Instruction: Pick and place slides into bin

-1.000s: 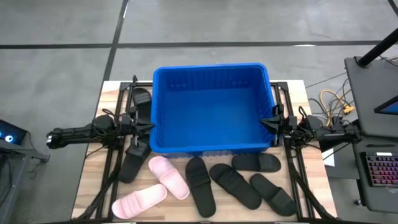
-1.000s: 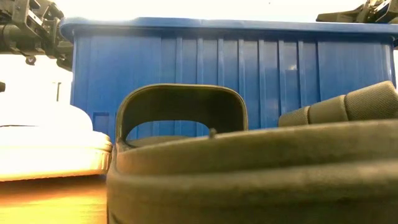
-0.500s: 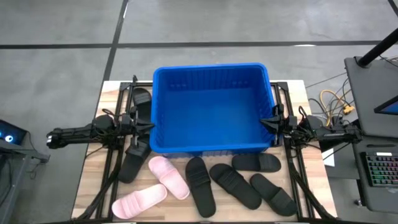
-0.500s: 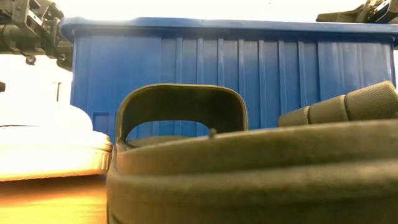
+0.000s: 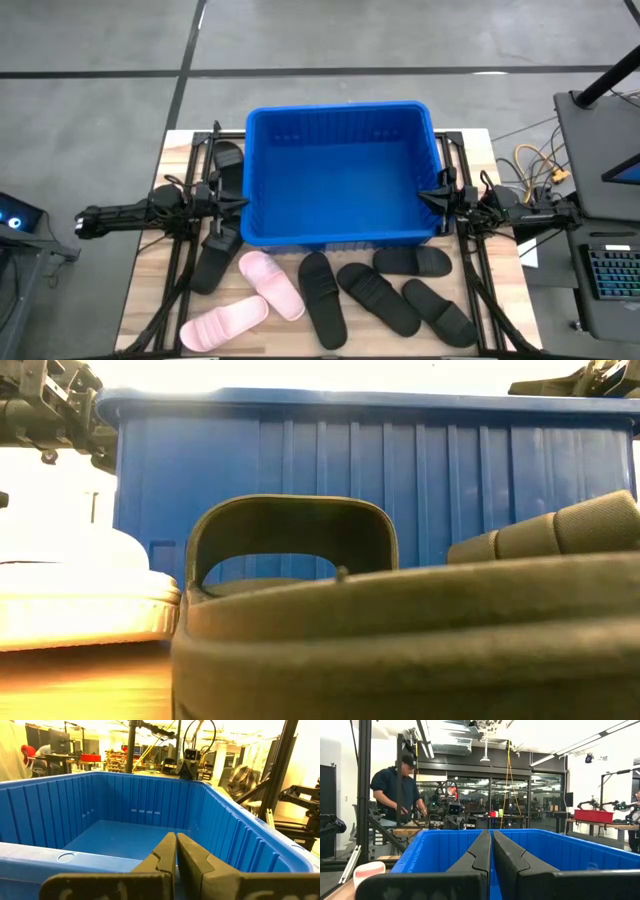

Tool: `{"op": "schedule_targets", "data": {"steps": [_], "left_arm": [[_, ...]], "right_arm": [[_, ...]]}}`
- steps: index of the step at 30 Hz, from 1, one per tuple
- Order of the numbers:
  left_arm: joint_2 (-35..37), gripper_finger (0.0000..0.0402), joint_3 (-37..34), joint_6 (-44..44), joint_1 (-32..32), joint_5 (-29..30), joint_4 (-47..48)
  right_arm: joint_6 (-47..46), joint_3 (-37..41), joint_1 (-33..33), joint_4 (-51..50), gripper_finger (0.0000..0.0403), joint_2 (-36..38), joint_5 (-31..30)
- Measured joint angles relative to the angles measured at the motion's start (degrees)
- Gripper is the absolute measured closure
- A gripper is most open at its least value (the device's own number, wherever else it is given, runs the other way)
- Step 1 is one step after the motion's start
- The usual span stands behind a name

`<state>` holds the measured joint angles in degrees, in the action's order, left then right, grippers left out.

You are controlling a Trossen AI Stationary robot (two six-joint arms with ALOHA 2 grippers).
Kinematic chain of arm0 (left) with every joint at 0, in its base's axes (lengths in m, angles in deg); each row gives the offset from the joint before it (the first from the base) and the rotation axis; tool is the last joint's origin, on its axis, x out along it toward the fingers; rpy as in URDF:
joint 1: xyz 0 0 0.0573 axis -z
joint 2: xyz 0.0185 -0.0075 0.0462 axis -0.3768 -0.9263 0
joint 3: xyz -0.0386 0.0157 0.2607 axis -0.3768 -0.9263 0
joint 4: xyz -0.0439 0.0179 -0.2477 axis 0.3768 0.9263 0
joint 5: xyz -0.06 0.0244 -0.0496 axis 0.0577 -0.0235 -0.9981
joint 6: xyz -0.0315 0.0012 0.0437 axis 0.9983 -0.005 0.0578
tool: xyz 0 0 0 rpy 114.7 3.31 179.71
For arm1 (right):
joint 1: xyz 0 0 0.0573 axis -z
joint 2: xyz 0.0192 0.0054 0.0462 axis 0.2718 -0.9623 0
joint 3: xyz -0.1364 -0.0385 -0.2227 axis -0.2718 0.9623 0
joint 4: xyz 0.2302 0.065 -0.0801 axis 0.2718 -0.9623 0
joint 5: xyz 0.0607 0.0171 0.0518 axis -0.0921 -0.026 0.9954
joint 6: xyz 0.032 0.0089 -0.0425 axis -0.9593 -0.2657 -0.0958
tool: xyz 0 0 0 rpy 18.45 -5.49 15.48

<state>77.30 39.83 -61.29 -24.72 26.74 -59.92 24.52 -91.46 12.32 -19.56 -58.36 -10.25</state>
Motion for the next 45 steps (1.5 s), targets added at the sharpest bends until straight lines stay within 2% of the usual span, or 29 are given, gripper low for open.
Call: {"op": "schedule_targets", "data": {"steps": [9, 18, 24, 29, 32, 38, 41, 43, 45], "left_arm": [[-0.04, 0.0402, 0.00, 0.01, -0.02, 0.00, 0.00], [0.01, 0.0402, 0.00, -0.12, -0.02, 0.00, 0.00], [0.02, 0.0402, 0.00, -0.08, -0.02, 0.00, -0.02], [0.02, 0.0402, -0.02, -0.06, -0.02, 0.00, -0.59], [-0.33, 0.0402, -0.04, 0.26, 0.00, -0.02, -6.11], [-0.59, 0.0402, -0.04, -1.04, -0.02, 0.21, -25.25], [-0.70, 0.0402, -0.02, -1.19, -0.02, 4.78, -35.21], [-0.70, 0.0402, -0.02, 3.27, -0.02, 8.58, -40.53], [-0.68, 0.0402, -0.02, 4.70, -0.02, 9.69, -43.22]], "right_arm": [[0.19, -0.01, -0.01, 0.02, 0.0394, 0.01, -0.01], [6.37, -0.01, -0.01, 0.04, 0.0394, 0.01, -0.01], [2.34, 0.03, -0.01, 0.86, 0.0394, 0.02, 0.00], [-5.94, 0.03, -0.01, 1.97, 0.0394, -0.07, -0.01], [-12.47, 0.03, 0.01, 5.17, 0.0394, -0.07, -0.02], [-20.13, 0.03, 0.01, 15.51, 0.0394, -0.02, -0.02], [-22.14, 0.03, 0.01, 20.38, 0.0394, 0.00, -0.05], [-22.37, 0.03, 0.01, 22.99, 0.0394, 0.00, -0.09], [-22.15, 0.03, 0.01, 24.70, 0.0394, 0.02, -0.15]]}}
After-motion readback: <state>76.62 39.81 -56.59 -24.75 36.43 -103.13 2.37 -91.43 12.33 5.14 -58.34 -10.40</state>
